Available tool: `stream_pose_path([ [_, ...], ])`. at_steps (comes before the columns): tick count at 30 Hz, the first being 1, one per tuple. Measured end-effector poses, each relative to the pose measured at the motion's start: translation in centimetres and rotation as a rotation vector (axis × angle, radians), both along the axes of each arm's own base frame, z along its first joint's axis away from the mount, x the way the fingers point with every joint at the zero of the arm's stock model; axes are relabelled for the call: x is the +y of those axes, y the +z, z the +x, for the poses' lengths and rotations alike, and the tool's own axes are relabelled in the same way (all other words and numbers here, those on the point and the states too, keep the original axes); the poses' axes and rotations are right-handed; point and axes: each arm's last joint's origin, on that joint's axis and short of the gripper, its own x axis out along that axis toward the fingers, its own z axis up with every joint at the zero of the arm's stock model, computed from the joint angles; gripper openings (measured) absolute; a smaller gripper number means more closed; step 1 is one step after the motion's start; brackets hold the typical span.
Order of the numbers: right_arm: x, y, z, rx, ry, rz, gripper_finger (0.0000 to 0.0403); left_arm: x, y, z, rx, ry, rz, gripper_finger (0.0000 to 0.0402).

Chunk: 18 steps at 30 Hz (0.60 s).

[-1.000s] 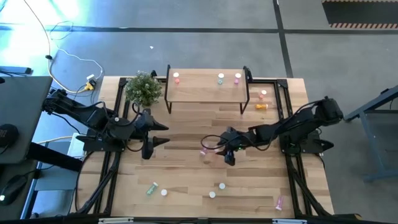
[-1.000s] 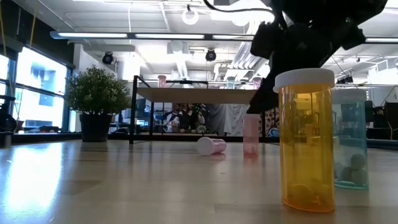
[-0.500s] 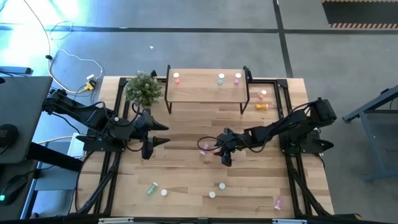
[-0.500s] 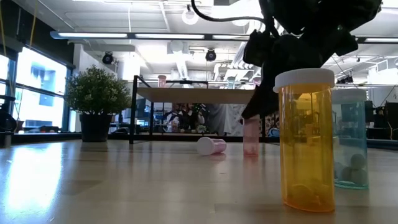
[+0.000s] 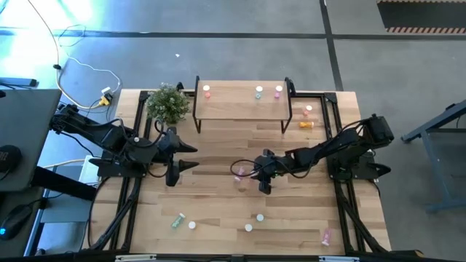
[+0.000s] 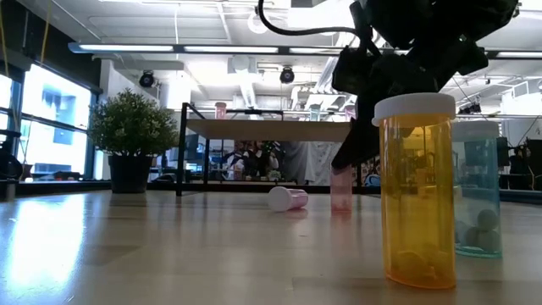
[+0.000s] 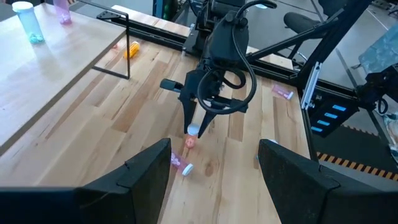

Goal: Pick and place medicine bottles onto shelf by color
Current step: Put the bottom pink pill bottle on the shelf aligned with the other pink pill bottle

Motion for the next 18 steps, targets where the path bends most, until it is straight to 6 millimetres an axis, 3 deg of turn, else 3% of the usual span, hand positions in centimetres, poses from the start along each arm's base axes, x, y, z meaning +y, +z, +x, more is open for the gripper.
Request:
stream_pose_path([
  [7,0.2,2.4,1.5,0.014,0.013,0.006,0.0106,0.0,0.0,0.0,-0.001,0.001,-0.004,0.0231],
  [18,-1.1,9.4,4.8,-0.045,0.013,-0.042,0.0106,1.2,0.2,-0.3,0.004,0.033,0.011,0.0231],
])
